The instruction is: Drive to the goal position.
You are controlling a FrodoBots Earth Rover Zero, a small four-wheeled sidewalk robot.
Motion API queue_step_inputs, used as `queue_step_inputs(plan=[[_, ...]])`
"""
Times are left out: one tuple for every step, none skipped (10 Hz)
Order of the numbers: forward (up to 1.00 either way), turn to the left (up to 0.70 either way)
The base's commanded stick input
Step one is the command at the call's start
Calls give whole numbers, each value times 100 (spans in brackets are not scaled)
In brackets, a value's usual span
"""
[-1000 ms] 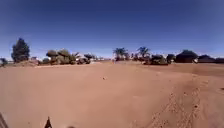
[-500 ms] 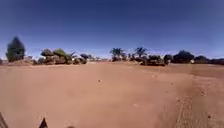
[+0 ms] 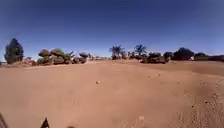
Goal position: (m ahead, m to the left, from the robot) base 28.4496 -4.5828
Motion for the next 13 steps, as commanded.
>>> queue_step_inputs(plan=[[70, 0], [70, 0], [70, 0], [70, 0], [70, 0], [70, 0], [70, 0], [70, 0], [70, 0], [70, -35], [70, -35], [70, -20], [70, -3]])
